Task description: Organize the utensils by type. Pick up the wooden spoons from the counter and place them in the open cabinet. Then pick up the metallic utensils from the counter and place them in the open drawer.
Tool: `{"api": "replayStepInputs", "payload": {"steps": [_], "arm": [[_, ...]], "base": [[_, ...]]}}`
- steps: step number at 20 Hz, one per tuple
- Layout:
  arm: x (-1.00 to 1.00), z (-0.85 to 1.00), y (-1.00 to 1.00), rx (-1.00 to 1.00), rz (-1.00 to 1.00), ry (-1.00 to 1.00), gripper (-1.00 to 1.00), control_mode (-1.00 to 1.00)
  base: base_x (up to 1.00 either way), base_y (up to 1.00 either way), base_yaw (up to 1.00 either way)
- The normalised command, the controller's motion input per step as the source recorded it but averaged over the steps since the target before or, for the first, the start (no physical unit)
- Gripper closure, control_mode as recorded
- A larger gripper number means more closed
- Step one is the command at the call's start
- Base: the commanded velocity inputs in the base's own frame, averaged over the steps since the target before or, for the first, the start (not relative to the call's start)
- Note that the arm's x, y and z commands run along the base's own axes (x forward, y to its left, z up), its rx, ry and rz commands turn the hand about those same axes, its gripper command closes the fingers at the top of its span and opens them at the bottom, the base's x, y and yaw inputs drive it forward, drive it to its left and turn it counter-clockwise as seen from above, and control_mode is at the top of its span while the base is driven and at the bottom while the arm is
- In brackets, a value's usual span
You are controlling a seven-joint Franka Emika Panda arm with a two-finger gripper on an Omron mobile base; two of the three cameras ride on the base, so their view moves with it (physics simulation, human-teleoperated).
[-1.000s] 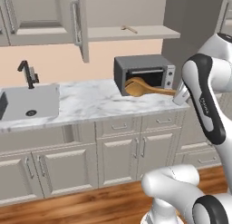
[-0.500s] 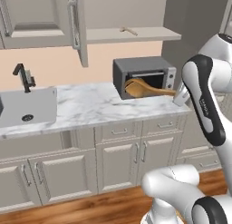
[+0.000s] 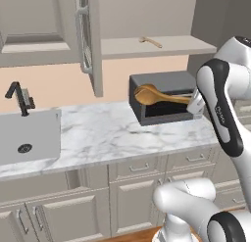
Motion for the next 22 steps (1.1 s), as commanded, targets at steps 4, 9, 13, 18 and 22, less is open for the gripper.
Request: {"api": "replayStepInputs", "payload": {"steps": [4,9,13,18,22], "arm": [[0.00,0.00,0.00,0.00,0.00,0.00,1.00,1.00],[0.00,0.00,0.00,0.00,0.00,0.00,1.00,1.00],[0.00,0.00,0.00,0.00,0.00,0.00,1.00,1.00],[0.00,0.00,0.00,0.00,0.00,0.00,1.00,1.00],[0.00,0.00,0.00,0.00,0.00,0.00,1.00,1.00]], "base": [[0.64,-0.03,-0.01],[0.41,-0.11,-0.02],[0.45,-0.03,-0.04],[0.53,0.00,-0.05],[0.42,0.00,-0.03]]}}
